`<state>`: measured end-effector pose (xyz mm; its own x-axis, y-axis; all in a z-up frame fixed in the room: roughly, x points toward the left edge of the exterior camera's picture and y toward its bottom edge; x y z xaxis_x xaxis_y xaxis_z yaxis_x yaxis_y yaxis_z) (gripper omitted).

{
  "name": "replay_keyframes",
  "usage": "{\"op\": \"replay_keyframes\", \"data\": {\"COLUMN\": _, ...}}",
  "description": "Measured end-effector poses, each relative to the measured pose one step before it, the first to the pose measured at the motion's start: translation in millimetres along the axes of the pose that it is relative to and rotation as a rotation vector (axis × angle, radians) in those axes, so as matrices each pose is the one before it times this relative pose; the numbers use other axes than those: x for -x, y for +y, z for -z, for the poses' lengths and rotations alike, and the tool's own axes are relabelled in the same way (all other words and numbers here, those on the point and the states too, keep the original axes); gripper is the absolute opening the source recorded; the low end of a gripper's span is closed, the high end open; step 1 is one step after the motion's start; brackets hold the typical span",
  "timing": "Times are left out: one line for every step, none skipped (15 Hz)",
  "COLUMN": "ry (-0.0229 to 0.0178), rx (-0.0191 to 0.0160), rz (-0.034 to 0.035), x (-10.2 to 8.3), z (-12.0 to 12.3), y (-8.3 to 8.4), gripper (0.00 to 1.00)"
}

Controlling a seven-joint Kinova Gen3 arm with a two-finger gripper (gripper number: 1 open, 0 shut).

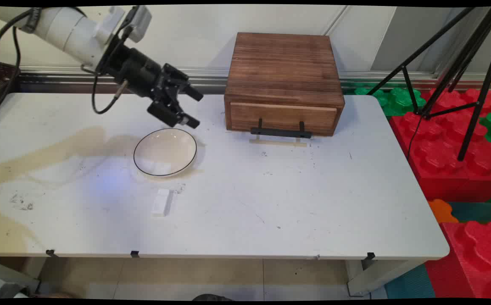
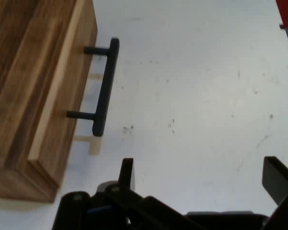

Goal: Open the drawer

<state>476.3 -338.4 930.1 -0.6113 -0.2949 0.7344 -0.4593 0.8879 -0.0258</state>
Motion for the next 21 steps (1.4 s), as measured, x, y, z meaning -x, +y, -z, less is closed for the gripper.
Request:
{"op": "replay_keyframes", "data": {"ry": 0.00204, "rx": -0.00282, "rz": -0.00249, "x": -3.7, "z": -2.46, "y": -0.46, "gripper": 1.0}}
{"op": "replay_keyframes", "data": {"ry": 0.00241, "rx": -0.00421, "rz": -0.00385, "x": -5.8, "z": -4.08, "y": -0.54, "gripper": 1.0}}
{"op": "replay_keyframes", "data": {"ry": 0.0016, "rx": -0.00324, "rz": -0.00149, "x": -3.9, "z": -3.03, "y": -0.6, "gripper": 1.0}}
{"op": "replay_keyframes", "data": {"ry": 0.00116, "rx": -0.00407, "rz": -0.00096, "x": -6.04, "z": -5.23, "y": -0.87, "gripper": 1.0}}
{"op": "replay_keyframes", "data": {"ry": 0.00113, "rx": -0.00362, "rz": 0.00012, "x": -3.95, "z": -3.63, "y": -0.84, "gripper": 1.0}}
{"op": "replay_keyframes", "data": {"ry": 0.0008, "rx": -0.00509, "rz": -0.0005, "x": -6.33, "z": -6.27, "y": -1.59, "gripper": 1.0}}
{"op": "replay_keyframes", "data": {"ry": -0.00016, "rx": -0.0041, "rz": -0.00042, "x": -3.89, "z": -4.3, "y": -1.16, "gripper": 1.0}}
{"op": "replay_keyframes", "data": {"ry": -0.00213, "rx": -0.00717, "rz": -0.00148, "x": -6.36, "z": -7.94, "y": -2.2, "gripper": 1.0}}
{"op": "replay_keyframes", "data": {"ry": -0.00431, "rx": -0.00594, "rz": -0.00272, "x": -4.73, "z": -7.46, "y": -1.88, "gripper": 1.0}}
{"op": "replay_keyframes", "data": {"ry": -0.00702, "rx": -0.00579, "rz": -0.0029, "x": -4.77, "z": -9.05, "y": -2.21, "gripper": 1.0}}
{"op": "replay_keyframes", "data": {"ry": -0.00688, "rx": -0.00487, "rz": -0.00288, "x": -3.77, "z": -8.1, "y": -2.04, "gripper": 1.0}}
{"op": "replay_keyframes", "data": {"ry": -0.00519, "rx": -0.0027, "rz": -0.00194, "x": -2.17, "z": -5.47, "y": -1.13, "gripper": 1.0}}
{"op": "replay_keyframes", "data": {"ry": -0.00855, "rx": -0.00299, "rz": -0.00232, "x": -2.74, "z": -8.23, "y": -1.52, "gripper": 1.0}}
{"op": "replay_keyframes", "data": {"ry": -0.00527, "rx": -0.00205, "rz": -0.00082, "x": -1.75, "z": -5.68, "y": -0.95, "gripper": 1.0}}
{"op": "replay_keyframes", "data": {"ry": -0.00783, "rx": -0.0025, "rz": -0.00103, "x": -2.56, "z": -8.8, "y": -1.2, "gripper": 1.0}}
{"op": "replay_keyframes", "data": {"ry": -0.00544, "rx": -0.00135, "rz": -0.00038, "x": -1.46, "z": -5.85, "y": -0.66, "gripper": 1.0}}
{"op": "replay_keyframes", "data": {"ry": -0.00808, "rx": -0.00032, "rz": -0.00074, "x": -2.11, "z": -8.97, "y": -0.69, "gripper": 1.0}}
{"op": "replay_keyframes", "data": {"ry": -0.00547, "rx": -0.00099, "rz": -0.00042, "x": -1.21, "z": -5.86, "y": -0.48, "gripper": 1.0}}
{"op": "replay_keyframes", "data": {"ry": -0.00878, "rx": -0.00128, "rz": -0.001, "x": -1.6, "z": -8.78, "y": -0.36, "gripper": 1.0}}
{"op": "replay_keyframes", "data": {"ry": -0.00777, "rx": -0.00125, "rz": -0.00173, "x": -1.22, "z": -7.47, "y": -0.34, "gripper": 1.0}}
{"op": "replay_keyframes", "data": {"ry": -0.00779, "rx": -0.00077, "rz": -0.00309, "x": -1.47, "z": -7.52, "y": -0.17, "gripper": 1.0}}
